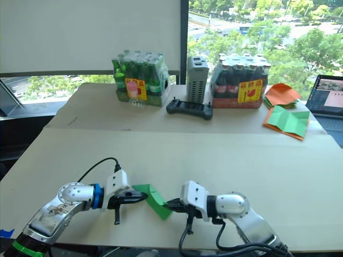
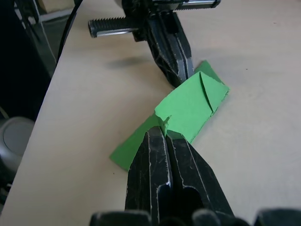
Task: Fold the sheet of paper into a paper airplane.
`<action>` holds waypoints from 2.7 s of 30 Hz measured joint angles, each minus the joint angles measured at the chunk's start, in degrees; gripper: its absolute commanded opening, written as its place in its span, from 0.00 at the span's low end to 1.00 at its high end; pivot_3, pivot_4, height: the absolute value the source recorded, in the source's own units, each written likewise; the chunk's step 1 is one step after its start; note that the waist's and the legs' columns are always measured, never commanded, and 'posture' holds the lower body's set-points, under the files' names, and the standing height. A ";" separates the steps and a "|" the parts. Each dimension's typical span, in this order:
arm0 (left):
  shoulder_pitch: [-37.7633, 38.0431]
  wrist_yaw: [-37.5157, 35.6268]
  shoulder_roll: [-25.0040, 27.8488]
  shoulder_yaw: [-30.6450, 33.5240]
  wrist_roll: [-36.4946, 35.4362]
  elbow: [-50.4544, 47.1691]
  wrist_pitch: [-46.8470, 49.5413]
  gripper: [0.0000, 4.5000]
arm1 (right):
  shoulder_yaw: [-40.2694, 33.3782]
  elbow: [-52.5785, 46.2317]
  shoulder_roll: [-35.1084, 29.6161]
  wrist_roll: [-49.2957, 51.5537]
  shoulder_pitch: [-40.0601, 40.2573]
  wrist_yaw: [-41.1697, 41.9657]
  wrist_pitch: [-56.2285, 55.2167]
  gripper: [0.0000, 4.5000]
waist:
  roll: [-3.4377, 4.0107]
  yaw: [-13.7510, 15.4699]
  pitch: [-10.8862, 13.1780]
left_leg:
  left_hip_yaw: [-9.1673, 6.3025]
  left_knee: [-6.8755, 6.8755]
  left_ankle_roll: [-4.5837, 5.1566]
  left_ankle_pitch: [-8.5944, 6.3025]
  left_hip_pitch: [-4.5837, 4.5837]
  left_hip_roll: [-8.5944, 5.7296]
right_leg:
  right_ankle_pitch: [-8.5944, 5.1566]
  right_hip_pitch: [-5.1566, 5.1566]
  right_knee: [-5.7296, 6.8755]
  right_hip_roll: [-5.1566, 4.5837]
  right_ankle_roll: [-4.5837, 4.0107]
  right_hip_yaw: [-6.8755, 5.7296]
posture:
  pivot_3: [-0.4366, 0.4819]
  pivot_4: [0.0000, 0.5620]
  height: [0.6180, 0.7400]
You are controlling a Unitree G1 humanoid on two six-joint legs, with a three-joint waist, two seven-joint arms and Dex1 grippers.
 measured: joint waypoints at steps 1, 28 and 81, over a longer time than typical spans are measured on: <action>0.00 -0.04 0.08 0.00 0.00 0.00 0.00 0.00 | 0.10 0.36 0.00 -0.80 0.00 0.04 -0.83 0.00 | 0.00 0.02 0.00 | 0.00 0.00 0.00 0.00 0.00 0.00 | 0.00 0.00 0.00 0.00 0.00 0.00 | 0.48 0.27 0.47; -6.06 -2.10 0.43 3.57 -11.03 -4.63 11.27 0.00 | 2.89 0.74 0.81 -7.68 -1.37 0.03 0.06 0.00 | -0.02 0.01 0.01 | -0.02 0.02 -0.03 0.02 -0.01 0.01 | 0.00 0.02 0.01 0.02 0.00 0.00 | 0.48 0.27 0.47; -4.68 -2.90 -2.96 -3.75 -1.56 2.74 2.53 0.00 | 5.55 -2.83 4.27 -2.68 -9.12 -8.83 26.05 0.00 | -0.02 -0.01 0.01 | -0.04 0.02 -0.02 0.01 0.06 0.00 | 0.00 0.09 -0.02 0.00 0.00 -0.01 | 0.48 0.27 0.47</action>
